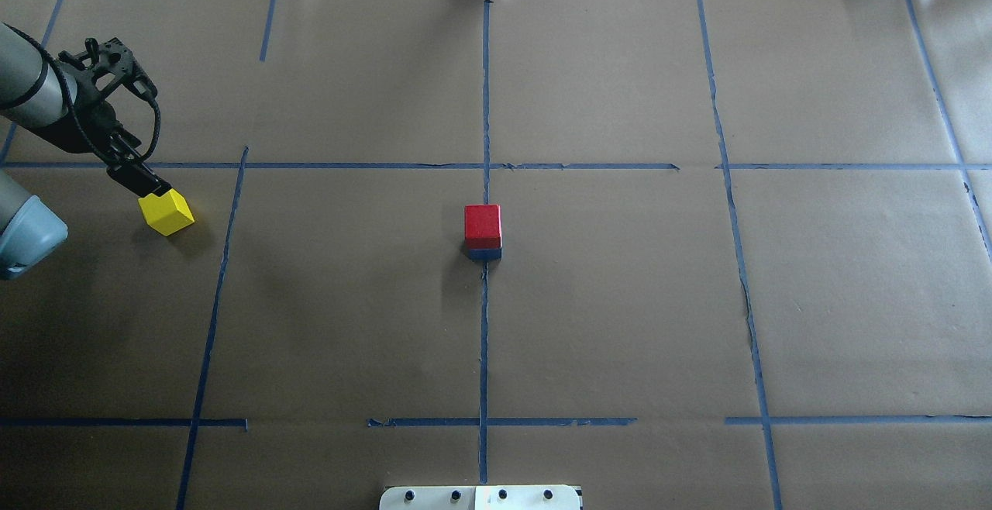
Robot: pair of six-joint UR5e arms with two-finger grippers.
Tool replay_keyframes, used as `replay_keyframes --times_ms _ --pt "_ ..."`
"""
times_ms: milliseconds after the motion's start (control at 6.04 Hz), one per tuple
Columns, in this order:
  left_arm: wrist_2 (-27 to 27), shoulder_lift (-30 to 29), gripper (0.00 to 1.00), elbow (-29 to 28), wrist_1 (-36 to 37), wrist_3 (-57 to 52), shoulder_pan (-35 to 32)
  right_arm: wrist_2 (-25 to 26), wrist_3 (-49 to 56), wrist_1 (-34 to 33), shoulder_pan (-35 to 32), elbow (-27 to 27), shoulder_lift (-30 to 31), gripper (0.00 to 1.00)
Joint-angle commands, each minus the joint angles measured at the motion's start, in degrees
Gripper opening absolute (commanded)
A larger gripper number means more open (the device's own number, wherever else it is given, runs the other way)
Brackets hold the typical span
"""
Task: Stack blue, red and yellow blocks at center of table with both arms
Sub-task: 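Move the left gripper back toward the yellow cube, then lower the left gripper and grasp the yellow cube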
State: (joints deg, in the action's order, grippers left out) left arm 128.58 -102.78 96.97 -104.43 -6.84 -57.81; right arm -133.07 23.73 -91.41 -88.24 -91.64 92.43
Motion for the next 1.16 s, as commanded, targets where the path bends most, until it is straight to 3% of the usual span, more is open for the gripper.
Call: replay_keyframes --times_ms 0,331,497,994 --pt "0.1 1.7 1.00 -0.3 -0.3 -3.6 0.2 0.0 0.0 0.0 0.0 0.0 0.1 1.00" --pt "-0.2 2.1 0.98 -4.5 -6.5 -2.7 1.6 0.0 0.1 0.0 0.0 0.1 0.3 1.00" --pt "-0.3 2.0 0.98 -6.9 -12.7 2.8 3.5 0.0 0.1 0.0 0.0 0.1 0.3 1.00" --pt "-3.4 2.2 0.97 -7.8 -14.6 4.9 5.2 0.0 0.1 0.0 0.0 0.2 0.3 1.00"
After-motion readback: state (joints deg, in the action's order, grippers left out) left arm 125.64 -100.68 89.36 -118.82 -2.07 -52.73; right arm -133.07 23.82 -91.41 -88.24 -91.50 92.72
